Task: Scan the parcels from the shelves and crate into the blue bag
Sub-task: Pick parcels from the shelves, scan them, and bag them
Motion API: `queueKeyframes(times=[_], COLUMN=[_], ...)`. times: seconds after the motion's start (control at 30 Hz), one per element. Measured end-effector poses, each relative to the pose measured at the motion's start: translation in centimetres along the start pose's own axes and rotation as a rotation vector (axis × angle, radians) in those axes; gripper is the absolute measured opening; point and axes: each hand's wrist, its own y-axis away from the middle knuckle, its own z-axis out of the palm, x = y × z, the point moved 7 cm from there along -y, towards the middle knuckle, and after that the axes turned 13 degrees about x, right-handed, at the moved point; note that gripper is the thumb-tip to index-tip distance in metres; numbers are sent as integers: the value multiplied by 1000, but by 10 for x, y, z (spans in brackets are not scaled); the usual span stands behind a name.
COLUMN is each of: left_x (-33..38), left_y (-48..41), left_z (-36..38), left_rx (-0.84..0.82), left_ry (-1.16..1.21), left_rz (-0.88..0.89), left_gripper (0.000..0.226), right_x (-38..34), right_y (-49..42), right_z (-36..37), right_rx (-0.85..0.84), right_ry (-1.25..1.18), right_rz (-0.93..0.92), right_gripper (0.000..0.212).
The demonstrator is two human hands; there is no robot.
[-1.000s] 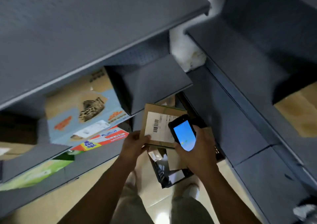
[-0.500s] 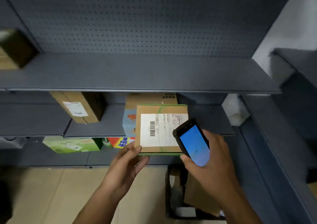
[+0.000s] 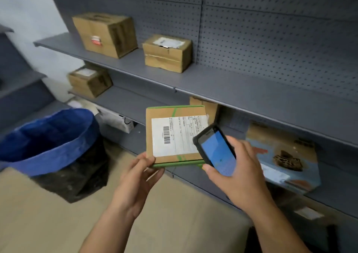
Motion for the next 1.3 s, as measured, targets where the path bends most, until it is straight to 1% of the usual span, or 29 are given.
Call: queueKeyframes(times=[0.07,0.17,0.27,0.3,0.4,0.47,0.5,0.53,0.6,0.77,0.8,0.83,0.9,0.93,0.97,1.1,1.2,1.3], left_x=[28,56,72,75,85,95,101,108,120,162,175,189,216,229,243,280,294,305], left_y=[-2,-2,-3,-4,-13,-24,-31,-39,-60,-131,-146,-161,-191,-204,-217,-262,-294,-321], left_z=[-35,-84,-126,-137,-167,-184,-191,-197,-206,-215,-214,-214,-215,-215,-216,-236,-267,-307], left_rx=[79,200,322,359,476,546,576,599,629,668,672,684,714,725,737,794,826,895], left_ry=[-29,-35,24,44,69,73,78,78,79,84,93,101,109,108,103,95,118,162], left_rz=[77,140,147,148,163,179,185,194,202,191,201,210,227,243,263,306,302,332], left_gripper=[40,35,43,40,17,12,13,20,41,56,55,49,28,21,19,25,30,40], right_x=[-28,-64,-95,-105,-131,-147,-154,-161,-174,-209,-217,-225,-240,-249,-256,-283,-300,-316], right_y=[-7,-15,-21,-23,-31,-39,-44,-51,-65,-124,-140,-155,-185,-198,-210,-236,-241,-240], right_z=[33,79,126,142,189,222,239,256,289,362,375,389,415,428,442,497,537,579], right_rx=[-57,-145,-249,-283,-376,-433,-451,-465,-498,-580,-590,-595,-591,-586,-585,-611,-629,-663], right_ry=[-57,-132,-150,-155,-167,-172,-178,-188,-229,-298,-301,-299,-303,-306,-308,-304,-294,-267], right_rz=[-37,-103,-166,-184,-232,-246,-254,-261,-268,-296,-301,-304,-314,-322,-327,-342,-342,-327], right_gripper=[78,76,76,76,77,79,80,80,79,76,76,76,78,79,79,77,74,75])
